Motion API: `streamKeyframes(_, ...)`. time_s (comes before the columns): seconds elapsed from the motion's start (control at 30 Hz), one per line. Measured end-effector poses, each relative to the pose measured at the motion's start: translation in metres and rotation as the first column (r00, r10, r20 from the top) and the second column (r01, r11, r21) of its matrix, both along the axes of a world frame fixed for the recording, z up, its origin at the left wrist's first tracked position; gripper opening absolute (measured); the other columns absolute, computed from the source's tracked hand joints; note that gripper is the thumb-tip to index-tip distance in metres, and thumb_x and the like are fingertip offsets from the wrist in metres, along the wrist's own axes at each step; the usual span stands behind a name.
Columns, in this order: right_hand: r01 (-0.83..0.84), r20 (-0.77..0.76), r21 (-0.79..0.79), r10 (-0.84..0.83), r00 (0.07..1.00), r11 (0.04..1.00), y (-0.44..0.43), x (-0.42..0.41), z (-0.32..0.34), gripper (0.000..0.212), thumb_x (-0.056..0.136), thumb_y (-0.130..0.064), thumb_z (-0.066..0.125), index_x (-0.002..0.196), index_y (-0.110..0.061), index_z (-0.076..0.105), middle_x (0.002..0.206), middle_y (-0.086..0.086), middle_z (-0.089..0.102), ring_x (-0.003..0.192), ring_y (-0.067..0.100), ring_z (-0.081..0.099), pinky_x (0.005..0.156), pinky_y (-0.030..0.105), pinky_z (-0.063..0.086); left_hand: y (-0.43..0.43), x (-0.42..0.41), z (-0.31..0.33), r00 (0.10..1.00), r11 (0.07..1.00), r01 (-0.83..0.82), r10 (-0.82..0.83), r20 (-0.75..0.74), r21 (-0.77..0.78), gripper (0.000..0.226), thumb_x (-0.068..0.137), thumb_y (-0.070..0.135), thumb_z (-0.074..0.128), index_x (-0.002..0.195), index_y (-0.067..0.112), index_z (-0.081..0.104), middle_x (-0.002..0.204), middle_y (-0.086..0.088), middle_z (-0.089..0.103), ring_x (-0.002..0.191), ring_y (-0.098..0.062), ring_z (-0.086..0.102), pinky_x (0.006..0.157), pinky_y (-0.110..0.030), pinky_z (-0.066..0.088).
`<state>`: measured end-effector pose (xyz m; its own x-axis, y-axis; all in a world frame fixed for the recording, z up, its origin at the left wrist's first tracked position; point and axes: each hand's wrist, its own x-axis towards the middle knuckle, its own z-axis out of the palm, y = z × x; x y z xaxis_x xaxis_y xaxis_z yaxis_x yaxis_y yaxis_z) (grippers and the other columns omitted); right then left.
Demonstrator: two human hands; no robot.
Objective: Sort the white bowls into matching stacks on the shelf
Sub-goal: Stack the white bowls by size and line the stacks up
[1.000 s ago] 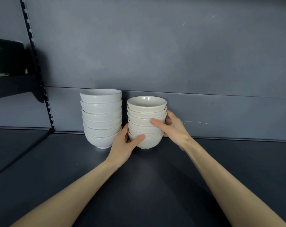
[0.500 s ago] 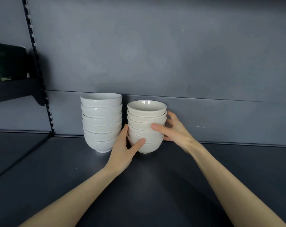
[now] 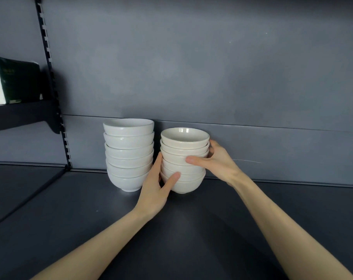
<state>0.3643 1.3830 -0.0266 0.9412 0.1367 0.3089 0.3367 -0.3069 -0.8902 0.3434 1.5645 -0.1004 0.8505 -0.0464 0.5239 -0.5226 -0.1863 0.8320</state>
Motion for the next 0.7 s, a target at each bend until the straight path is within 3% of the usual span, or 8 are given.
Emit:
streamKeyframes(0.13, 0.022, 0.007, 0.035, -0.022, 1.0, 0.999, 0.0009, -0.0022, -0.0045, 0.056, 0.069, -0.024, 0.084, 0.116, -0.024, 0.054, 0.11, -0.012, 0.066, 0.1, 0.002, 0.062, 0.078, 0.018, 0.051, -0.0003, -0.0008, 0.0004, 1.0, 1.0, 0.009, -0.01, 0.011, 0.013, 0.076, 0.088, 0.037, 0.06, 0.151, 0.029, 0.019, 0.15, 0.024, 0.031, 0.137, 0.008, 0.028, 0.118, -0.036, 0.028)
streamKeyframes(0.53, 0.061, -0.01, 0.048, -0.061, 0.998, 0.997, 0.0021, 0.0005, -0.0072, 0.068, 0.063, -0.032, 0.086, 0.121, -0.017, 0.052, 0.113, -0.006, 0.065, 0.103, 0.009, 0.062, 0.084, 0.027, 0.053, 0.0003, 0.0009, -0.0005, 1.0, 1.0, 0.007, -0.007, -0.005, 0.029, 0.08, 0.087, 0.04, 0.059, 0.152, 0.027, 0.015, 0.153, 0.023, 0.028, 0.139, 0.007, 0.025, 0.119, -0.035, 0.025)
streamKeyframes(0.7, 0.025, -0.024, 0.034, -0.025, 0.999, 0.999, 0.0015, -0.0022, -0.0048, 0.069, 0.07, -0.03, 0.083, 0.127, -0.016, 0.047, 0.115, -0.01, 0.061, 0.102, 0.0, 0.058, 0.075, 0.015, 0.049, 0.0, 0.0, -0.0005, 0.999, 1.0, 0.005, -0.006, -0.033, -0.005, 0.082, 0.083, 0.042, 0.061, 0.152, 0.028, 0.018, 0.151, 0.023, 0.03, 0.139, 0.006, 0.027, 0.118, -0.037, 0.027)
